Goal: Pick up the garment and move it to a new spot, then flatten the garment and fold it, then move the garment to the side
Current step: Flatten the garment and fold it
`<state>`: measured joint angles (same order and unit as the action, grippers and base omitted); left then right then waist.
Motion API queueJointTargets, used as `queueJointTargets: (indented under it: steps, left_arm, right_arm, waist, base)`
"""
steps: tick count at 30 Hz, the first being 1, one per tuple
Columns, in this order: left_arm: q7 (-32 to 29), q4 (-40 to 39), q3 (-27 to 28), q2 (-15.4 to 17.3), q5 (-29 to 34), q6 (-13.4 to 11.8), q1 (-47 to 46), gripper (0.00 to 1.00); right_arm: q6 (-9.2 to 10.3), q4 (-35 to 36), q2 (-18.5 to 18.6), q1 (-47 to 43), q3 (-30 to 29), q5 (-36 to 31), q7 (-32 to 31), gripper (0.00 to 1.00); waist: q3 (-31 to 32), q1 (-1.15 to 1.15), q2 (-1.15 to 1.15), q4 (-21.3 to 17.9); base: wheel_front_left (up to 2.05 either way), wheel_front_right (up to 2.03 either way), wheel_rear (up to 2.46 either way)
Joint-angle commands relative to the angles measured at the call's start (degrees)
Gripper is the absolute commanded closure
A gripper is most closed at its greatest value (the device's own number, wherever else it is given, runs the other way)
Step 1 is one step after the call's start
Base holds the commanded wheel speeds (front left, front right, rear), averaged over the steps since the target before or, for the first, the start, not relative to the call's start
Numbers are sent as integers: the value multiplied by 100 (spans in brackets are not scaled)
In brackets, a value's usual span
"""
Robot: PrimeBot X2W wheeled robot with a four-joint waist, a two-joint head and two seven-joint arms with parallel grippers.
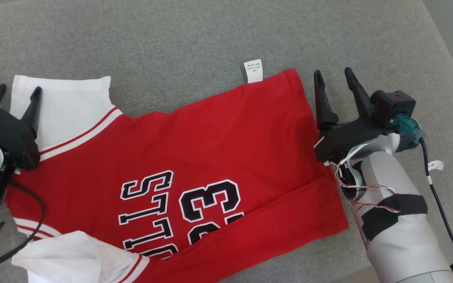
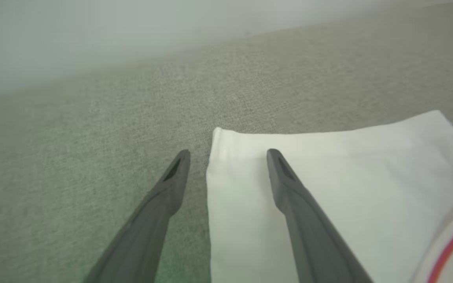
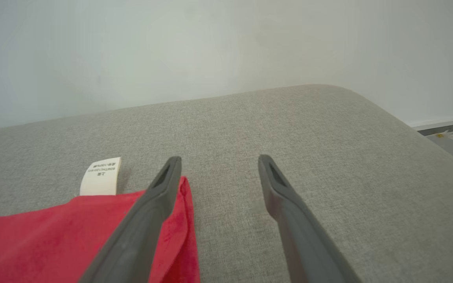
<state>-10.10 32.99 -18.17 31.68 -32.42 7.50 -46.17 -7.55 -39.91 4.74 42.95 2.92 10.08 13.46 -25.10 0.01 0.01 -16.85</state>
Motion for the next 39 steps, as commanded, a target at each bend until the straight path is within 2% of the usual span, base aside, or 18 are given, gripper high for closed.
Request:
queueJointTargets:
  steps: [1,6,7,8,14,18,25,26,27,28,29,30,39]
  left_arm:
    - [-39,40,-36,3,-157,-8,-61,0]
    - [-99,325,-122,-7,-418,-9,-123,0]
    - [-80,376,-125,-18,-476,-9,-165,34]
    - [-63,420,-153,-19,-492,-9,-215,100]
    - [410,541,-335,-134,-557,-8,-436,100]
    - [854,566,-263,-281,-632,-14,-447,100]
    - [1127,285,-507,-436,-513,-11,-473,100]
    - [1139,239,-521,-449,-518,-11,-481,100]
    - [1155,205,-532,-452,-521,-11,-490,100]
    - [1158,173,-549,-450,-507,-11,-504,100]
    - [1161,133,-563,-451,-502,-11,-523,100]
    - [1168,100,-571,-449,-501,-11,-536,100]
    - [1330,-36,-562,-358,-430,-79,-646,100]
  right_arm:
    - [14,-36,-34,75,40,42,31,0]
    - [14,-191,-41,191,178,26,70,0]
    - [14,-222,-50,219,221,42,67,0]
    - [14,-263,-59,252,266,63,40,0]
    - [14,-612,20,495,566,193,-385,0]
    - [14,-863,139,684,691,284,-769,0]
    - [14,-1215,362,927,782,414,-1276,0]
    - [14,-1272,388,933,771,411,-1334,18]
    - [14,-1317,400,942,770,398,-1372,18]
    - [14,-1327,395,973,767,407,-1359,51]
    - [14,-1350,400,1007,761,411,-1369,64]
    - [14,-1403,421,1021,752,387,-1414,100]
    - [14,-1557,388,1367,480,29,-960,100]
  waist:
    - [-21,-1,-1,-35]
    - [-58,-1,-1,-41]
    - [-66,-1,-1,-42]
    - [-74,-1,-1,-37]
    - [59,-1,-1,103]
    - [178,-1,-1,246]
    - [161,-1,-1,510]
    - [144,-1,-1,536]
    - [125,-1,-1,556]
    - [102,-1,-1,575]
    - [74,-1,-1,596]
    - [50,-1,-1,612]
    - [30,-1,-1,695]
  base:
    - [0,0,0]
    - [0,0,0]
    - [0,0,0]
    - [0,0,0]
    - [0,0,0]
    - [0,0,0]
    - [0,0,0]
    - [0,0,0]
    - [0,0,0]
    - [0,0,0]
    - [0,0,0]
    - [0,0,0]
    - [0,0,0]
